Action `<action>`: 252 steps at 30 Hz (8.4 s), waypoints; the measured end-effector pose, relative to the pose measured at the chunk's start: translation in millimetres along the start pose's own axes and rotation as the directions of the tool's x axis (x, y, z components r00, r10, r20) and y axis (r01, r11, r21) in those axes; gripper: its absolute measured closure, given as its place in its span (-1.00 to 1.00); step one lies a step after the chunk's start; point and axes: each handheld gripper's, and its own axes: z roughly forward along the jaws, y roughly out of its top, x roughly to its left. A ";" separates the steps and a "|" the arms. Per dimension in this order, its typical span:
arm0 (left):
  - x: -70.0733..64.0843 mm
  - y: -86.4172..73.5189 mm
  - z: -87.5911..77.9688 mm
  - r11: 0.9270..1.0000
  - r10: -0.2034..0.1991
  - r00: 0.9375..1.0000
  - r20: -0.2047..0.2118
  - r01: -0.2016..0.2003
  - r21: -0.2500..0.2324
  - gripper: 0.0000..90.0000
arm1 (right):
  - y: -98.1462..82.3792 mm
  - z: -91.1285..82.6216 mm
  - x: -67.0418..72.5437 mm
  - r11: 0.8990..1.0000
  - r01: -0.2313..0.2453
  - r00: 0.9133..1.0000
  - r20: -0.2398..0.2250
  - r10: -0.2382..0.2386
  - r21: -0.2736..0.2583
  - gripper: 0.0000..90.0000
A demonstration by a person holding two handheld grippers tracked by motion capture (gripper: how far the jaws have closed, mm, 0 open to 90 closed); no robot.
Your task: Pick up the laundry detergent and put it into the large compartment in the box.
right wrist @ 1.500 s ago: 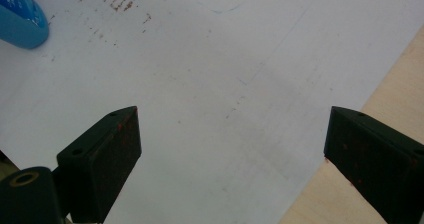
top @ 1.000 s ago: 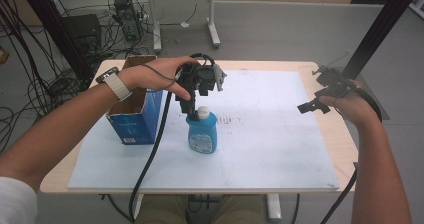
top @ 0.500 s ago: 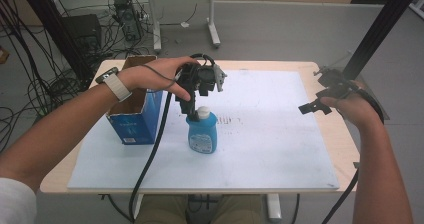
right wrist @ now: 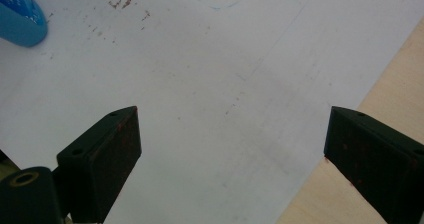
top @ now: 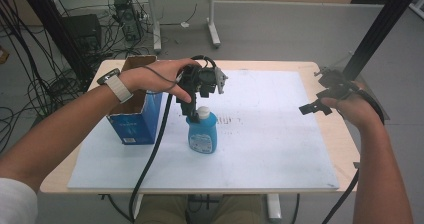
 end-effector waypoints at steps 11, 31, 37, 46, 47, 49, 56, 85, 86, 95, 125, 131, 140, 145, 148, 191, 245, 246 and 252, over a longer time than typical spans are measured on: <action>-3.0 3.4 14.4 1.000 0.004 1.000 -0.016 -0.003 0.018 -0.84 | -1.3 4.0 -0.1 1.000 -0.005 1.000 -0.005 0.005 0.005 -0.82; -6.3 13.3 37.4 0.998 0.023 0.999 -0.029 -0.022 0.051 -0.83 | -1.8 5.5 -0.7 1.000 -0.003 1.000 -0.009 0.003 0.001 -0.82; -5.7 14.0 41.4 0.998 0.025 0.999 -0.030 -0.023 0.058 -0.83 | -2.7 5.6 -0.8 1.000 -0.004 1.000 -0.008 0.004 0.004 -0.82; -6.6 15.3 46.9 0.998 0.026 0.999 -0.037 -0.024 0.058 -0.81 | -1.9 5.6 -0.4 1.000 -0.001 1.000 -0.010 0.001 0.003 -0.82; -6.9 15.4 47.5 0.998 0.027 0.999 -0.038 -0.024 0.057 -0.81 | -1.6 5.5 -0.3 1.000 0.000 1.000 -0.010 0.000 0.003 -0.82; -7.5 15.8 49.2 0.998 0.030 0.999 -0.040 -0.028 0.060 -0.80 | -1.6 5.3 -0.2 1.000 0.000 1.000 -0.010 0.000 0.002 -0.82; -9.1 17.1 55.1 0.997 0.033 0.998 -0.050 -0.029 0.074 -0.79 | -1.8 5.0 0.1 1.000 0.000 1.000 -0.009 0.000 0.002 -0.82; -16.1 22.2 67.3 0.994 0.063 0.994 -0.089 -0.055 0.095 -0.55 | -6.7 3.8 0.5 1.000 -0.004 1.000 -0.007 0.004 -0.001 -0.82; -16.7 21.9 67.6 0.994 0.065 0.994 -0.091 -0.056 0.094 -0.54 | -6.7 3.9 0.5 1.000 -0.005 1.000 -0.007 0.005 -0.001 -0.82; -15.7 23.2 68.4 0.993 0.070 0.995 -0.077 -0.062 0.098 -0.36 | -5.8 4.2 0.7 1.000 -0.003 1.000 -0.007 0.003 -0.003 -0.82; -8.2 21.6 68.8 0.994 0.060 0.998 -0.033 -0.057 0.091 -0.15 | -5.2 1.7 2.4 1.000 0.000 1.000 -0.004 0.000 -0.004 -0.82; -8.3 22.6 68.8 0.994 0.059 0.998 -0.032 -0.056 0.095 -0.15 | -5.4 0.3 2.7 1.000 0.001 1.000 -0.003 -0.001 -0.004 -0.82; -9.0 22.8 68.9 0.994 0.060 0.998 -0.036 -0.057 0.096 -0.15 | -5.2 1.3 2.4 1.000 0.000 1.000 -0.005 0.000 -0.004 -0.82; -9.0 21.5 68.9 0.994 0.060 0.998 -0.036 -0.056 0.091 -0.15 | -4.0 3.4 1.5 1.000 0.000 1.000 -0.006 0.000 -0.002 -0.82; -8.6 22.3 68.8 0.994 0.060 0.998 -0.034 -0.057 0.094 -0.15 | -2.8 3.4 2.0 1.000 0.002 1.000 -0.007 -0.002 -0.001 -0.82; -8.9 19.8 68.7 0.995 0.055 0.998 -0.037 -0.051 0.085 -0.15 | -2.1 4.0 2.5 1.000 0.007 1.000 -0.007 -0.007 -0.004 -0.81; -8.1 21.8 68.1 0.995 0.038 0.999 -0.033 -0.035 0.093 -0.15 | -8.4 2.3 1.6 1.000 -0.001 1.000 0.004 0.001 0.000 -0.80; -8.1 21.5 67.9 0.995 0.040 0.999 -0.034 -0.036 0.092 -0.15 | -8.7 1.8 1.8 1.000 -0.002 1.000 0.007 0.002 0.000 -0.80; -7.7 19.8 67.7 0.996 0.028 0.999 -0.036 -0.025 0.082 -0.15 | -9.6 0.2 1.5 1.000 -0.005 1.000 0.008 0.005 -0.004 -0.80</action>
